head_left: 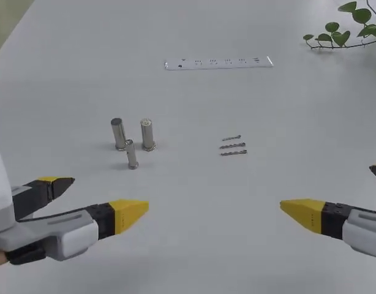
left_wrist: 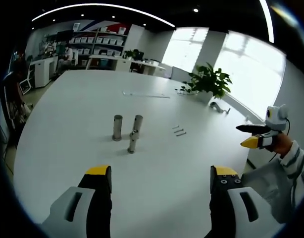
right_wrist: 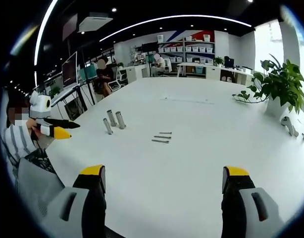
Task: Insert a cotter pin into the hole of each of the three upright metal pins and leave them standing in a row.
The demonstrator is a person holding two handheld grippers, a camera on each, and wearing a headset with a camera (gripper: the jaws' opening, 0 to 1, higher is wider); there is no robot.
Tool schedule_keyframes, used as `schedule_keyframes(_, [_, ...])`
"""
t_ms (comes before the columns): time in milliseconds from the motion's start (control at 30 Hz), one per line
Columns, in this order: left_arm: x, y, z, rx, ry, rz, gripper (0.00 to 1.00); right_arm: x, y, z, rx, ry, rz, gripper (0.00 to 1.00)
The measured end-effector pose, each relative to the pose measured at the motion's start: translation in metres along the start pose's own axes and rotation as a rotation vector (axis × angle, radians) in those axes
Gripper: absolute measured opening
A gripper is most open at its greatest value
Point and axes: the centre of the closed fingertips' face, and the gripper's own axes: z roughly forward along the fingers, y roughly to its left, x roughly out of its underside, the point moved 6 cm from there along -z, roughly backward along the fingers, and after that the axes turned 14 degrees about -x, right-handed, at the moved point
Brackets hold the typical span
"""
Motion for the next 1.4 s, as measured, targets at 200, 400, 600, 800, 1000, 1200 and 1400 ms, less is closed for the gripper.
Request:
schedule_keyframes(200, [-0.009,0.002,0.015,-0.006,-0.024,0.058,0.72,0.002,0.000,0.002,-0.002,0.011,0.004,0.97])
schedule_keyframes(400, [-0.019,0.010,0.027,-0.023,-0.056,0.095,0.66,0.003,0.000,0.002,0.000,0.023,0.001,0.96])
schedule_keyframes(600, [-0.023,0.016,0.039,-0.030,-0.064,0.150,0.60,0.004,-0.002,0.001,0.009,0.028,0.009,0.96])
schedule_keyframes(800, [-0.029,0.023,0.051,-0.027,-0.070,0.182,0.49,0.005,-0.004,0.001,0.011,0.044,0.013,0.96])
schedule_keyframes(1000, [-0.030,0.026,0.064,-0.007,-0.034,0.276,0.40,0.007,-0.004,0.004,0.008,0.054,0.025,0.96])
schedule_keyframes(1200, [-0.032,0.028,0.076,-0.001,-0.022,0.318,0.35,0.007,-0.004,0.005,0.008,0.065,0.019,0.95])
schedule_keyframes(1400, [-0.029,0.029,0.087,0.008,-0.005,0.346,0.28,0.007,-0.005,0.006,0.010,0.067,0.018,0.95])
